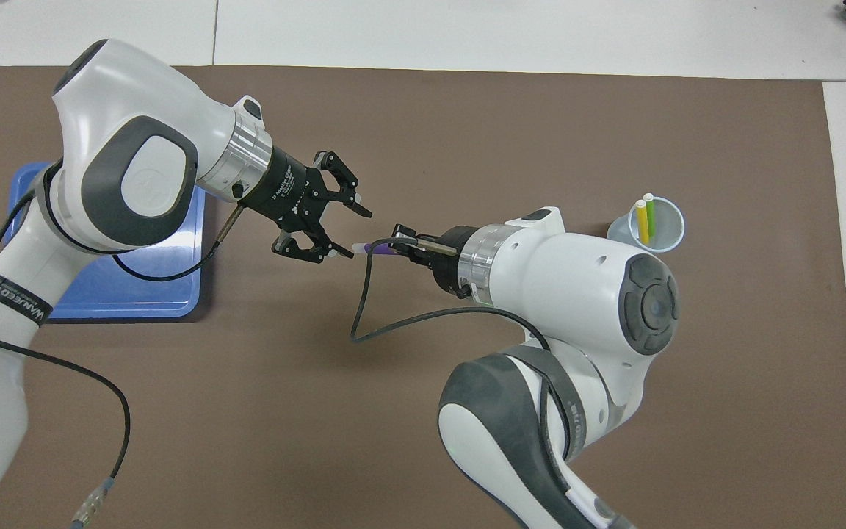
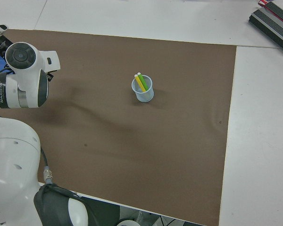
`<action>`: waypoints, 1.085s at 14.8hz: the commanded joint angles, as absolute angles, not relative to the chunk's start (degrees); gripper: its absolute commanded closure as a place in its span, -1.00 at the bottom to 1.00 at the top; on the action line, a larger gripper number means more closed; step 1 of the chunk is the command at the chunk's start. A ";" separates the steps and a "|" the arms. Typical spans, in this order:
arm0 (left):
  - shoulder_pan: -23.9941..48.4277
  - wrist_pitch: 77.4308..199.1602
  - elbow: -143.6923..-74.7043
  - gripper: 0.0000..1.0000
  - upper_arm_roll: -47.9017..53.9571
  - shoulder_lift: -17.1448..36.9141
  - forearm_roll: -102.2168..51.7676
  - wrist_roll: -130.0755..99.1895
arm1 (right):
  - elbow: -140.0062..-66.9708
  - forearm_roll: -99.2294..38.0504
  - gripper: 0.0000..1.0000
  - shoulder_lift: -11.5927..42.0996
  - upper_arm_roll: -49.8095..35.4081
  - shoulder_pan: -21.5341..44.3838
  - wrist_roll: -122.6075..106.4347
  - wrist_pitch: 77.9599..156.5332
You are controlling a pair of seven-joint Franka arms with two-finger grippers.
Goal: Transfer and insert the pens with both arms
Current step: 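Carry the purple pen to the cup while the left gripper returns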
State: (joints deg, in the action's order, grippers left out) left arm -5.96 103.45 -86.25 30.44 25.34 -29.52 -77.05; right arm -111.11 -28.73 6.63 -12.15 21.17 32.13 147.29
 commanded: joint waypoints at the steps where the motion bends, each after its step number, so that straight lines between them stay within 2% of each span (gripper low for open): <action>1: -6.33 103.01 -88.42 -1.00 29.97 22.32 -29.53 -77.34 | -111.36 -29.18 1.00 6.15 -12.39 20.22 31.38 146.25; 5: -7.12 102.92 -88.77 -1.00 29.97 21.89 -26.73 -76.73 | -110.75 -28.13 1.00 5.89 -11.78 17.25 19.91 142.40; 9: -7.29 100.90 -89.21 -1.00 29.97 20.74 -19.53 -72.52 | -108.46 -27.69 1.00 4.40 -11.69 11.44 12.14 132.64; 16: -7.56 99.23 -89.12 -1.00 29.97 18.20 -6.26 -65.14 | -108.46 -11.81 1.00 0.27 -11.69 4.75 -4.11 122.45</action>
State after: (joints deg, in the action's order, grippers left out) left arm -7.13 100.01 -86.77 30.40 21.19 -9.38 -67.97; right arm -108.13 -15.92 2.15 -11.15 6.59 0.18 125.05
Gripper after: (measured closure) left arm 0.000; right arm 0.819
